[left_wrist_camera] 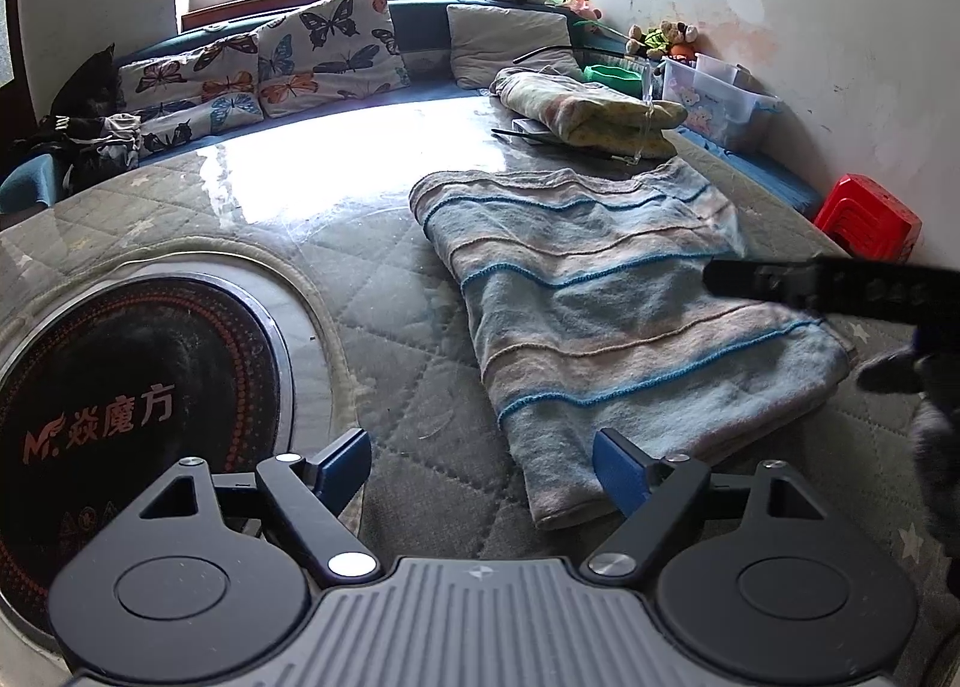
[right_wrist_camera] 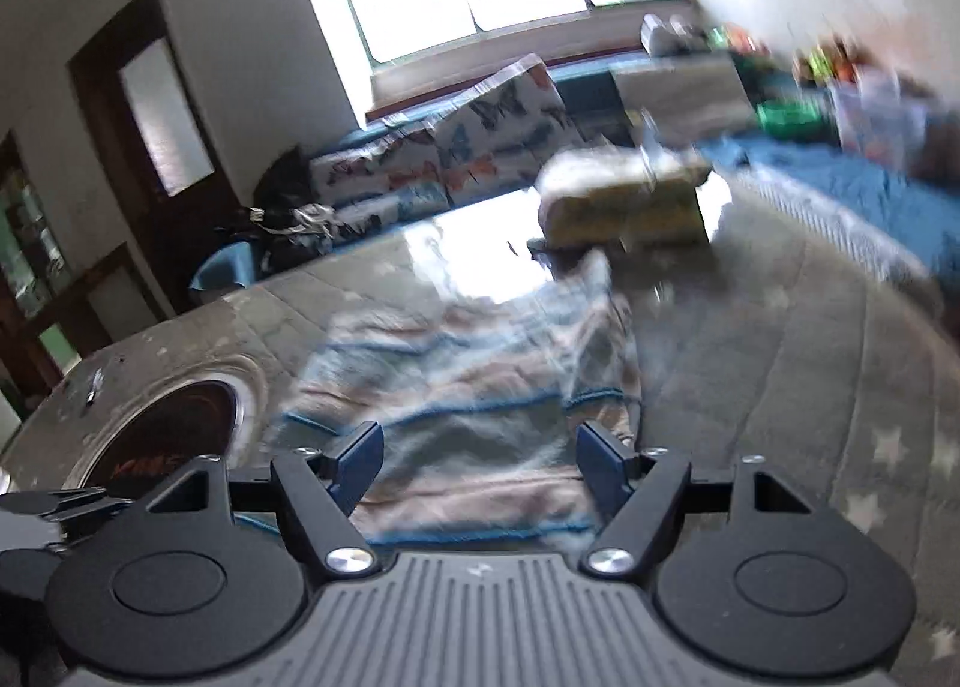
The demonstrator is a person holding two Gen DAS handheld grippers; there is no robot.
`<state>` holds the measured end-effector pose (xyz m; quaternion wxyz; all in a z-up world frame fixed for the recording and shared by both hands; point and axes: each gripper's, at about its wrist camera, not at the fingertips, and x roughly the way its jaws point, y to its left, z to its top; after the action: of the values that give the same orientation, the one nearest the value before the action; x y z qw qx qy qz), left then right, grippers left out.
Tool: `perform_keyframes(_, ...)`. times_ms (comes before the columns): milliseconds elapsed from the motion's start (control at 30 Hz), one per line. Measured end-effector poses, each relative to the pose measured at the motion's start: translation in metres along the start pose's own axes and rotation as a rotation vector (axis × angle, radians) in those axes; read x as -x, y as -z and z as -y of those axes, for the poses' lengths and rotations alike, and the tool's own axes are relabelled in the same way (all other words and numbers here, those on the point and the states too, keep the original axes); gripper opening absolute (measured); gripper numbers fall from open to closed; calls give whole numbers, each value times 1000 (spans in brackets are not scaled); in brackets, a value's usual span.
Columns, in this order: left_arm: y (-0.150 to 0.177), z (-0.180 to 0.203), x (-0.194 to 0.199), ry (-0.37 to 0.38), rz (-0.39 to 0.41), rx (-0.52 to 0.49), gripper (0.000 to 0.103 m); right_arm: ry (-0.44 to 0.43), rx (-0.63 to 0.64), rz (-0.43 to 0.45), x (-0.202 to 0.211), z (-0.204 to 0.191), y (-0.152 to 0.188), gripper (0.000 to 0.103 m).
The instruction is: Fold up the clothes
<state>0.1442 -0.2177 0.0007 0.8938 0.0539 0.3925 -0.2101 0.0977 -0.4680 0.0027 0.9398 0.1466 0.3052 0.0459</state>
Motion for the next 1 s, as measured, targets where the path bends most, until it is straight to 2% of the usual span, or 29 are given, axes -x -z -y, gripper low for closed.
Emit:
perform_keyframes(100, 0, -1, 0, 4, -2, 0, 84, 10, -12, -15, -5, 6, 2, 73)
perform_keyframes(333, -4, -2, 3, -6, 14, 1, 86, -3, 8, 23, -13, 2, -23, 73)
perform_keyframes(433, -5, -5, 3, -8, 18, 6, 87, -25, -17, 3, -28, 6, -30, 76)
perform_keyframes(533, -5, -9, 1, -4, 12, 19, 88, 4, -45, -29, -44, 13, -28, 76)
perform_keyframes(633, -5, -12, 1, -1, 14, 29, 88, 7, -52, -21, -45, 15, -28, 76)
perform_keyframes(833, -10, -15, -1, -13, 32, 45, 88, 22, 6, -14, -52, 4, -39, 77)
perform_keyframes(1000, -9, -18, -2, -8, 23, 54, 88, 103, 93, -45, -71, -16, -44, 77)
